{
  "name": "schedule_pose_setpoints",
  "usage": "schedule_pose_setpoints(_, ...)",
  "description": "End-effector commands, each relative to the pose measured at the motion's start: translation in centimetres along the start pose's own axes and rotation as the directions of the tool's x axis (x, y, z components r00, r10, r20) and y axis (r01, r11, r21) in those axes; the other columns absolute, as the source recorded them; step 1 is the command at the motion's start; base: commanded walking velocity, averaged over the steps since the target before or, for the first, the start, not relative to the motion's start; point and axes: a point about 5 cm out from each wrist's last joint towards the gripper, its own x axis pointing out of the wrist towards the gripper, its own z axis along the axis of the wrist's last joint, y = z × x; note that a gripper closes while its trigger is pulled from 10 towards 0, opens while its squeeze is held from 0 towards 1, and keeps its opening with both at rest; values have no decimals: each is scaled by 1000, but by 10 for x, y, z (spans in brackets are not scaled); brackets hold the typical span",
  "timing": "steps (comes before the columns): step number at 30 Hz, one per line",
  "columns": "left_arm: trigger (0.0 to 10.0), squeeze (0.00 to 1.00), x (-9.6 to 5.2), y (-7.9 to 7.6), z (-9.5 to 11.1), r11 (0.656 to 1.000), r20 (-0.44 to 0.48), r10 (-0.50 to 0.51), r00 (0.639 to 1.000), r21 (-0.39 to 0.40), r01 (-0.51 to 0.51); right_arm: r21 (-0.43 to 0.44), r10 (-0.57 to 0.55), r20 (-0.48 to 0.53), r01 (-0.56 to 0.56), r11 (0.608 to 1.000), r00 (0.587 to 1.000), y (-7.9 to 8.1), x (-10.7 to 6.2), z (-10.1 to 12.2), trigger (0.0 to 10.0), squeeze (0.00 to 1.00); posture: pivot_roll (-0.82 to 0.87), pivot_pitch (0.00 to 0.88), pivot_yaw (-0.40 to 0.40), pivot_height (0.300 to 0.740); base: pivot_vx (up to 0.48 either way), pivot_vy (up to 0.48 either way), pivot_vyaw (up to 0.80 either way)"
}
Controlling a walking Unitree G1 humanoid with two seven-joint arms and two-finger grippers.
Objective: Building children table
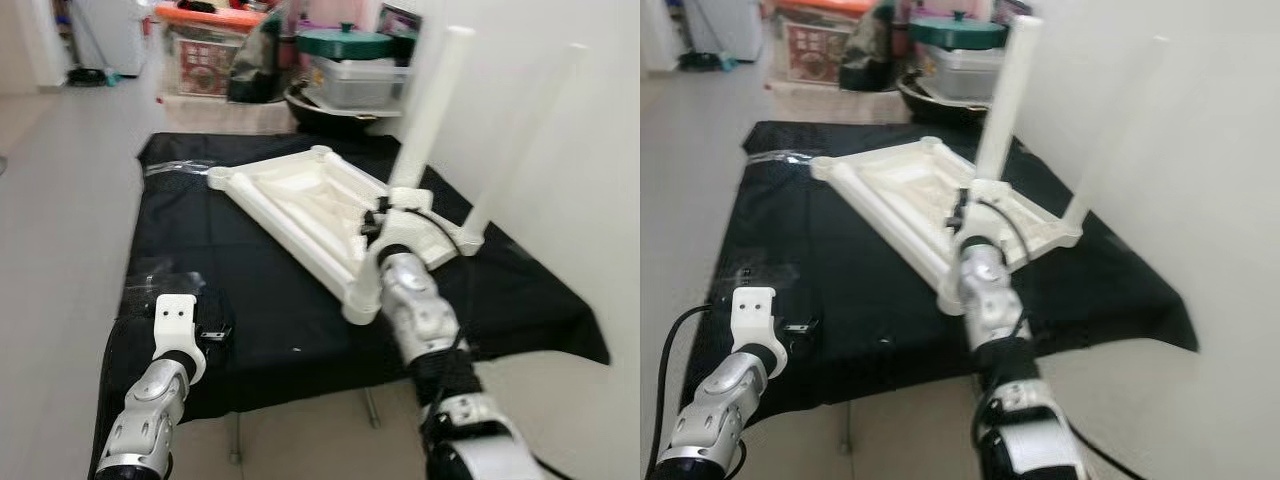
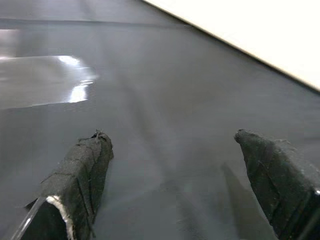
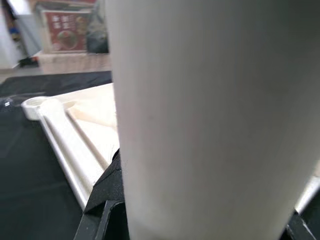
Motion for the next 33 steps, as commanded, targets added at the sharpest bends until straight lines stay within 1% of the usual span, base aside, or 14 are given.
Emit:
schedule_pose_setpoints(1,10000,0,2,0,-3,1000,-23,-5,1000,-4,5,-28,64,-130,-68,997,989,10,-2,-25,10000,0,99,0,-144,740,0,0,0)
schedule_pose_setpoints(2,10000,0,2,0,-2,1000,-21,-2,1000,-4,2,-15,75,-108,-77,997,991,12,-1,-21,10000,0,99,0,-144,740,0,0,0)
schedule_pose_setpoints(3,10000,0,2,0,-2,1000,-19,-2,1000,-5,1,17,98,-67,-97,995,993,11,0,-14,10000,1000,102,0,-149,740,0,0,0)
schedule_pose_setpoints(8,10000,0,1,-2,-3,1000,-17,-1,1000,-9,1,64,166,37,-168,984,985,9,2,16,10000,1000,103,0,-152,740,0,0,0)
schedule_pose_setpoints(9,10000,0,1,-2,-4,1000,-18,-1,1000,-10,1,87,214,66,-219,972,975,10,2,24,10000,0,103,0,-155,740,0,0,0)
schedule_pose_setpoints(11,10000,0,0,-2,-4,1000,-18,-1,1000,-10,1,102,242,84,-250,963,967,10,2,29,10000,0,103,0,-155,740,0,0,0)
schedule_pose_setpoints(13,10000,0,0,-2,-5,1000,-20,-1,1000,-12,0,151,583,225,-619,771,781,16,-7,54,10000,0,102,0,-155,740,0,0,0)
schedule_pose_setpoints(16,10000,0,1,-2,-5,1000,-19,-1,1000,-12,1,116,682,254,-721,683,686,15,-10,58,10000,0,111,0,-159,740,0,0,0)
schedule_pose_setpoints(17,10000,0,2,-3,-3,1000,-14,-3,1000,-12,2,98,813,244,-848,521,528,15,-15,54,10000,0,116,0,-162,740,0,0,0)
schedule_pose_setpoints(18,10000,0,2,-3,-3,1000,-14,-3,1000,-12,2,98,813,244,-848,521,528,15,-15,54,10000,0,116,0,-162,740,0,0,0)
schedule_pose_setpoints(20,10000,0,3,-2,-2,1000,-11,-1,1000,-10,1,104,889,208,-913,395,408,17,-20,42,10000,0,118,0,-162,740,0,0,0)
schedule_pose_setpoints(31,10000,0,1,-2,-3,1000,-8,4,1000,-11,-4,65,949,100,-954,293,299,48,-27,8,10000,0,136,0,-173,740,0,0,0)
schedule_pose_setpoints(32,10000,0,0,-2,-3,1000,-8,3,1000,-11,-4,57,953,100,-958,282,287,49,-28,7,5961,0,136,0,-173,740,0,0,0)
schedule_pose_setpoints(33,10000,0,0,-2,-3,1000,-9,3,1000,-11,-3,53,957,100,-962,267,272,49,-29,7,0,0,136,0,-173,740,0,0,0)
